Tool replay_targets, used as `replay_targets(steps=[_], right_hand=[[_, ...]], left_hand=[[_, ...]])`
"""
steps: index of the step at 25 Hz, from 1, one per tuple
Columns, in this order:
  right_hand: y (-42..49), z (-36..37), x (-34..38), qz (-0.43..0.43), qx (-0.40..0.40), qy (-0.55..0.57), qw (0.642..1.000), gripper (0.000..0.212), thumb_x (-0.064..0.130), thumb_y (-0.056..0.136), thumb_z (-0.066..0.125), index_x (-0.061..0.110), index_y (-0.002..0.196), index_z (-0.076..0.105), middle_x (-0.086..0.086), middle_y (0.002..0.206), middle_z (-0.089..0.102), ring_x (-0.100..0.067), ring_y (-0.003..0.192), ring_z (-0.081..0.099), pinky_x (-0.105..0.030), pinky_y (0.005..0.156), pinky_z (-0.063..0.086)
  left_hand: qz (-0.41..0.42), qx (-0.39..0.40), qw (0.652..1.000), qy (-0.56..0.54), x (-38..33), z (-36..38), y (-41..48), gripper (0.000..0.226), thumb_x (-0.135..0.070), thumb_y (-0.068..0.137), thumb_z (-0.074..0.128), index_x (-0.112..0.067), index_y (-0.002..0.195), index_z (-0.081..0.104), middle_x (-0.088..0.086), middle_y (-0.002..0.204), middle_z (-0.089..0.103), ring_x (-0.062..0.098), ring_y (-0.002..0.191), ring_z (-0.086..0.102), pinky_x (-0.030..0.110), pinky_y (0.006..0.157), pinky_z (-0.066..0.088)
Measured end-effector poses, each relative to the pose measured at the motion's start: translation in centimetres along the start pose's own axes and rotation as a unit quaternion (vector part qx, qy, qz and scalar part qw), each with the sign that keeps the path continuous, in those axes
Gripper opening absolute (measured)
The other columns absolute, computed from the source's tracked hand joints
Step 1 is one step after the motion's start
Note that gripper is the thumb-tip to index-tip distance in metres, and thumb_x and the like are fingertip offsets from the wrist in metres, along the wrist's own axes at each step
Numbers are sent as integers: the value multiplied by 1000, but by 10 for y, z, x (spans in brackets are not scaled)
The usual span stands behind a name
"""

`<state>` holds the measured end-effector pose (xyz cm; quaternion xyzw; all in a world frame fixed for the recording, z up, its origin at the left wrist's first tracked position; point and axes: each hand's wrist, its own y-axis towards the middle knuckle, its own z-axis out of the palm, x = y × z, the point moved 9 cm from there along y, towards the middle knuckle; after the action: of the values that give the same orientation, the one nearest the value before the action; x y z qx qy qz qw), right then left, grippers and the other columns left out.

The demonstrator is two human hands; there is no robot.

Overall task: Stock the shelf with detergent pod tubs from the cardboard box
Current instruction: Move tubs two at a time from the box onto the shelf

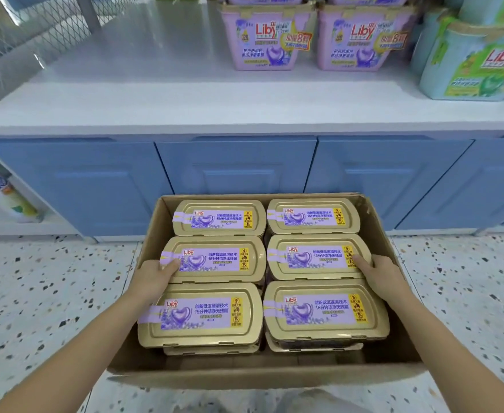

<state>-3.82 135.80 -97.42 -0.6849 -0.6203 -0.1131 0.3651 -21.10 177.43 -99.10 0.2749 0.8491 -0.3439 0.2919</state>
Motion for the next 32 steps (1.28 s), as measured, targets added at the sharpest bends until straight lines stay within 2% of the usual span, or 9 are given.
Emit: replay_targets(steps=[8,15,19,22,24,26,28,30,32], right_hand=[[-7,-24,13,-43,-100,-27,994,48,34,93,47,11,52,42,-6,53,48,-23,56,47,-31,52,31],[-17,-87,60,-77,-137,10,988,54,35,91,51,-13,69,61,-20,60,58,-32,60,52,-35,54,35],[-26,-133,115,-132,-158,12,978,55,35,91,51,-16,70,59,-20,61,54,-29,58,42,-36,53,30],[-23,-167,150,-154,-175,32,972,54,35,91,50,-15,74,63,-27,70,63,-29,60,45,-36,55,31],[-17,-188,173,-159,-185,58,968,52,36,90,51,-13,77,66,-28,76,67,-33,68,53,-37,60,37],[-10,-206,196,-167,-201,75,962,53,36,89,53,-14,80,65,-30,78,68,-34,70,55,-37,61,38],[-3,-224,219,-176,-218,88,956,53,36,87,54,-16,80,63,-34,82,67,-35,71,56,-36,59,34],[5,-235,238,-181,-231,93,951,52,35,86,54,-15,76,62,-35,84,67,-41,76,62,-35,55,33],[15,-241,255,-183,-237,92,950,53,37,84,54,-15,77,63,-33,82,67,-43,80,65,-37,57,40]], left_hand=[[63,-95,993,12,-23,-18,-23,43,-29,91,49,-5,56,53,13,62,56,25,63,50,31,53,31],[127,-161,978,29,-53,-66,-43,51,-37,86,52,-4,48,49,12,49,51,28,56,49,33,51,32],[159,-171,972,-3,-94,-107,-47,58,-49,72,44,5,59,60,22,57,64,37,62,64,41,62,46],[170,-174,967,-79,-132,-138,-50,48,-39,80,55,4,59,61,6,43,63,32,61,68,36,62,50],[178,-177,961,-116,-160,-157,-48,39,-31,84,54,-2,58,63,-1,37,61,27,56,68,24,49,47],[193,-178,954,-148,-192,-176,-43,33,-27,84,55,-6,60,64,6,45,66,19,45,66,15,37,44],[207,-182,946,-170,-223,-195,-37,30,-26,81,57,-4,64,66,11,50,68,14,39,64,19,39,51],[209,-181,945,-174,-248,-209,-29,29,-27,79,57,-3,66,67,5,43,66,15,39,64,26,45,55],[204,-178,946,-177,-267,-215,-19,30,-28,78,56,-3,66,66,4,41,64,16,40,64,27,48,56]])
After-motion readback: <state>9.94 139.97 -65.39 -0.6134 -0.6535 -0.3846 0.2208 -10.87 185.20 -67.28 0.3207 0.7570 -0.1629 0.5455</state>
